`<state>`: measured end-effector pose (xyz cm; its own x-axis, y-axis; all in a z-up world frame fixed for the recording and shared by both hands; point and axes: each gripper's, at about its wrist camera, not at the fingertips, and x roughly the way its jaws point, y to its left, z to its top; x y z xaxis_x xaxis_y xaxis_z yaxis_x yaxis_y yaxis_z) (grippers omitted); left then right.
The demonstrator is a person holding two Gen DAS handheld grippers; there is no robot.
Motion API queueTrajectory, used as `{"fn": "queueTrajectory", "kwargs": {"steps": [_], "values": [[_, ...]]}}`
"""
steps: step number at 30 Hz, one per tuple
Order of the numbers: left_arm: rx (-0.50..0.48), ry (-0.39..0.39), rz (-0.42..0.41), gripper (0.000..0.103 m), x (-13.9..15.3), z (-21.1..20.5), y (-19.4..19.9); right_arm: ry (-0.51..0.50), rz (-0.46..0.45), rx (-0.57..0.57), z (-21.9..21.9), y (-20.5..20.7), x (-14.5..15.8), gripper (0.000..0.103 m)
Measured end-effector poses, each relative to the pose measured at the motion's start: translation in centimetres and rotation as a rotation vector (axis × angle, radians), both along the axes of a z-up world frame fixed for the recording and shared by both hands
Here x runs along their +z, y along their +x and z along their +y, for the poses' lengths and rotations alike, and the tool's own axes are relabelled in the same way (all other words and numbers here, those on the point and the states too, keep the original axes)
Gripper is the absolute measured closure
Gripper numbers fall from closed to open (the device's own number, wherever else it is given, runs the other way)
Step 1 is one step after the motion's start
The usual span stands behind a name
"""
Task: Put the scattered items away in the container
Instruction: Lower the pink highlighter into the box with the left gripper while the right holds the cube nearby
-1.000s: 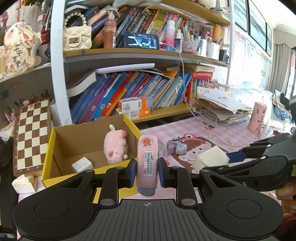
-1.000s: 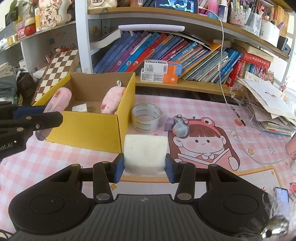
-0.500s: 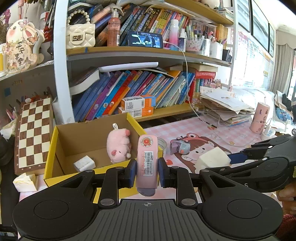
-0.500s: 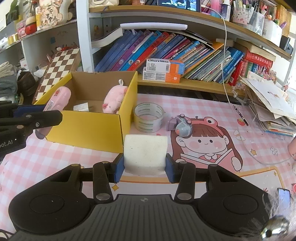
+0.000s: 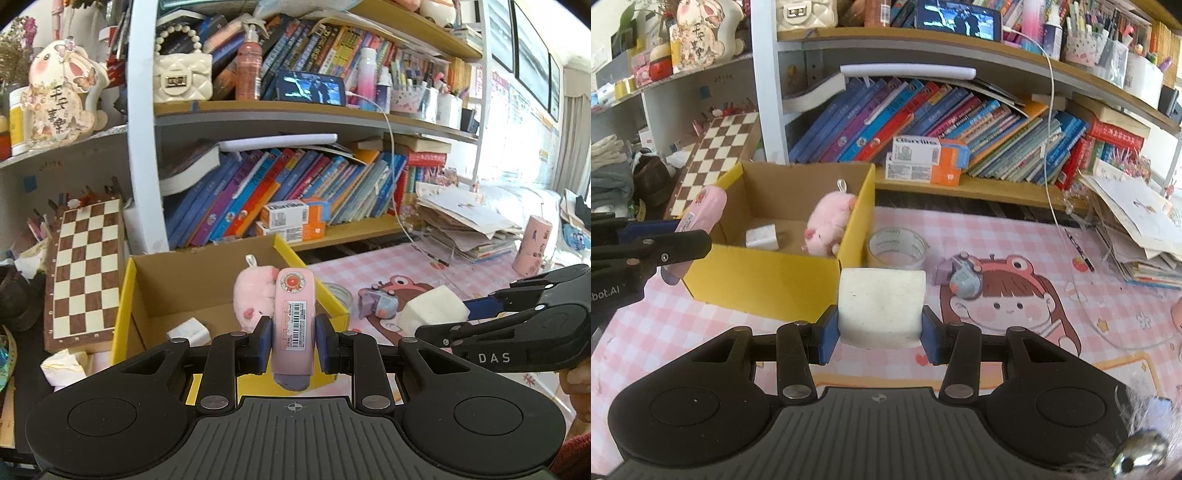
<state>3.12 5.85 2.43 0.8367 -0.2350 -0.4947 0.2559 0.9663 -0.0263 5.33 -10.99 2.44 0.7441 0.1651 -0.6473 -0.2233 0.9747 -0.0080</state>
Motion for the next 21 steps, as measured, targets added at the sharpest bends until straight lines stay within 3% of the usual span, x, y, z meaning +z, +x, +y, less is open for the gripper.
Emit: {"fn": "queueTrajectory", "kwargs": {"steps": [21], "values": [[0.085, -0.008, -0.012, 0.080, 0.3, 3.0, 2.4, -0.018, -0.026, 0.113, 3.2, 3.4, 1.5, 0.060]]}}
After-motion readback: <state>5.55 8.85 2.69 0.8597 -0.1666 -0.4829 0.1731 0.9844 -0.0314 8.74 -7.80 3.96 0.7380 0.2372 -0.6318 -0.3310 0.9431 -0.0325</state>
